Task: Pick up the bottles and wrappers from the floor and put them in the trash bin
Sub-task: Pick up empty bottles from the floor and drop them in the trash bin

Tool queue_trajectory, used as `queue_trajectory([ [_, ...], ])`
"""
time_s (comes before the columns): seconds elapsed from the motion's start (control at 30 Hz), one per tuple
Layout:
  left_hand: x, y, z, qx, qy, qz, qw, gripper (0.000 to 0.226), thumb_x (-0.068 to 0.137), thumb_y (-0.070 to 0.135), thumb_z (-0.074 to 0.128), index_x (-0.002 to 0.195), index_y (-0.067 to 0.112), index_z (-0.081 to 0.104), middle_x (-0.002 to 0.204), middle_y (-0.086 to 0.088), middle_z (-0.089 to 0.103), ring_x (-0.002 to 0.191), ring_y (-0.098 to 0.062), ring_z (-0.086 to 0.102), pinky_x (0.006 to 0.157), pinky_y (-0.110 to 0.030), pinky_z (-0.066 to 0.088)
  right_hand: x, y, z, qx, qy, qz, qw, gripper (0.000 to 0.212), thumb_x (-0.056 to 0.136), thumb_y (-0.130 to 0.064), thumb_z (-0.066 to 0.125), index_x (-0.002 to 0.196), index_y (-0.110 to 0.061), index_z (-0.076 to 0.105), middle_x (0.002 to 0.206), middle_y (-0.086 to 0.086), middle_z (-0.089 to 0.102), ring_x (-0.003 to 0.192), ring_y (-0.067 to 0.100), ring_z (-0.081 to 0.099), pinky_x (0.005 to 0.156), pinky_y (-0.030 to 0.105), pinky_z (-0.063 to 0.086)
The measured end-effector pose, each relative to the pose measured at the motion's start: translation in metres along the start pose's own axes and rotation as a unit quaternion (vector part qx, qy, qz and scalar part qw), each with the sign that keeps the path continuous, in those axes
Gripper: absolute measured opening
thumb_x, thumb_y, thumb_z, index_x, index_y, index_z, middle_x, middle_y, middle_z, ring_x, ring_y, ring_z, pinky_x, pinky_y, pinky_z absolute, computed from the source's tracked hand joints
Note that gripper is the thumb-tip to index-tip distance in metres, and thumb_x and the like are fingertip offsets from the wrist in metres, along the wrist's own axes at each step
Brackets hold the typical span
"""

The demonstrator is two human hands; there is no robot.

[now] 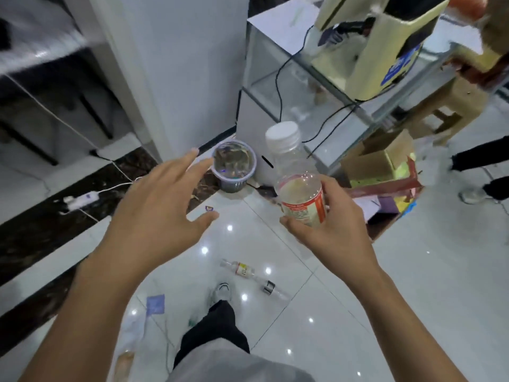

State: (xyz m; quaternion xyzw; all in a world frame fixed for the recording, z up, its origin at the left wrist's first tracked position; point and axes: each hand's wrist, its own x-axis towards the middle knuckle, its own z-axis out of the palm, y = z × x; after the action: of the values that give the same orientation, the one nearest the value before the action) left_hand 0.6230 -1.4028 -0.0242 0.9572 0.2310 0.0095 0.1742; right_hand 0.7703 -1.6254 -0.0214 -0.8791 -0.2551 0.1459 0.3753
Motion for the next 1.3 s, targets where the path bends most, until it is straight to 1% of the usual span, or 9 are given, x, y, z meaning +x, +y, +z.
queue_trajectory([
  [0.17,0.012,-0.057,-0.017,-0.017,0.007,-0.073,0.997,0.086,0.085,0.061,0.062,0.156,0.039,0.021,0.165,0.017,0.014,0.148,-0.013,0.020,0.115,-0.042,0.028,0.053,-0.032,0.049,-0.004,-0.064,-0.024,0.998,0.058,0.071,-0.038,0.088,0.114,-0.047,0.050,0.103,-0.022,0.063,0.091,-0.006,0.063,0.069,0.017,0.053],
  [0.43,0.032,-0.088,-0.020,-0.031,0.001,-0.112,0.993,0.086,0.084,0.062,0.064,0.155,0.042,0.018,0.164,0.022,0.010,0.148,-0.011,0.019,0.116,-0.040,0.028,0.104,-0.041,0.081,0.002,-0.105,-0.027,0.994,0.059,0.069,-0.035,0.090,0.113,-0.044,0.052,0.104,-0.018,0.065,0.089,-0.003,0.064,0.072,0.023,0.056],
  [0.6,0.075,-0.099,-0.023,-0.029,0.001,-0.133,0.991,0.084,0.086,0.059,0.063,0.155,0.042,0.019,0.164,0.023,0.010,0.148,-0.009,0.019,0.115,-0.038,0.029,0.164,-0.049,0.088,0.017,-0.126,-0.037,0.991,0.054,0.070,-0.033,0.090,0.111,-0.041,0.056,0.100,-0.020,0.066,0.089,-0.010,0.061,0.066,0.009,0.047],
  [0.73,0.131,-0.109,-0.029,-0.020,0.000,-0.134,0.991,0.083,0.086,0.059,0.063,0.155,0.043,0.019,0.163,0.024,0.010,0.147,-0.008,0.019,0.115,-0.036,0.027,0.230,-0.054,0.103,0.049,-0.142,-0.058,0.987,0.059,0.071,-0.031,0.090,0.119,-0.040,0.056,0.110,-0.021,0.066,0.093,-0.006,0.064,0.071,0.011,0.051],
  [0.93,0.244,-0.127,-0.036,0.009,-0.036,-0.136,0.990,0.083,0.088,0.060,0.060,0.155,0.044,0.014,0.164,0.023,0.008,0.148,-0.009,0.016,0.117,-0.034,0.022,0.335,-0.040,0.133,0.087,-0.160,-0.045,0.982,0.055,0.069,-0.033,0.090,0.114,-0.035,0.058,0.104,-0.011,0.067,0.093,0.007,0.066,0.076,0.026,0.058],
  [1.03,0.292,-0.135,-0.041,0.017,-0.071,-0.113,0.991,0.082,0.088,0.061,0.059,0.154,0.046,0.013,0.163,0.025,0.006,0.149,-0.008,0.016,0.117,-0.033,0.022,0.376,-0.033,0.136,0.097,-0.141,-0.018,0.985,0.059,0.067,-0.034,0.090,0.117,-0.034,0.060,0.109,-0.012,0.067,0.096,0.005,0.066,0.078,0.024,0.057],
  [1.13,0.326,-0.145,-0.049,0.031,-0.097,-0.106,0.989,0.084,0.088,0.061,0.059,0.155,0.047,0.010,0.164,0.025,0.003,0.150,-0.009,0.015,0.118,-0.035,0.021,0.406,-0.030,0.139,0.065,-0.141,-0.003,0.988,0.061,0.068,-0.027,0.091,0.118,-0.036,0.058,0.107,-0.015,0.067,0.091,0.000,0.065,0.077,0.023,0.057],
  [1.23,0.349,-0.155,-0.058,0.029,-0.108,-0.085,0.990,0.083,0.088,0.059,0.061,0.155,0.045,0.014,0.164,0.024,0.006,0.149,-0.010,0.019,0.117,-0.035,0.023,0.420,-0.037,0.140,0.064,-0.134,0.015,0.989,0.054,0.068,-0.026,0.091,0.107,-0.043,0.057,0.100,-0.018,0.067,0.087,-0.006,0.064,0.069,0.009,0.051],
  [1.3,0.365,-0.163,-0.061,0.032,-0.121,-0.064,0.990,0.083,0.088,0.060,0.061,0.155,0.045,0.014,0.164,0.024,0.006,0.148,-0.009,0.020,0.116,-0.035,0.025,0.422,-0.047,0.144,0.086,-0.121,0.033,0.988,0.054,0.069,-0.024,0.090,0.103,-0.046,0.055,0.103,-0.017,0.065,0.090,-0.008,0.062,0.069,0.006,0.047],
])
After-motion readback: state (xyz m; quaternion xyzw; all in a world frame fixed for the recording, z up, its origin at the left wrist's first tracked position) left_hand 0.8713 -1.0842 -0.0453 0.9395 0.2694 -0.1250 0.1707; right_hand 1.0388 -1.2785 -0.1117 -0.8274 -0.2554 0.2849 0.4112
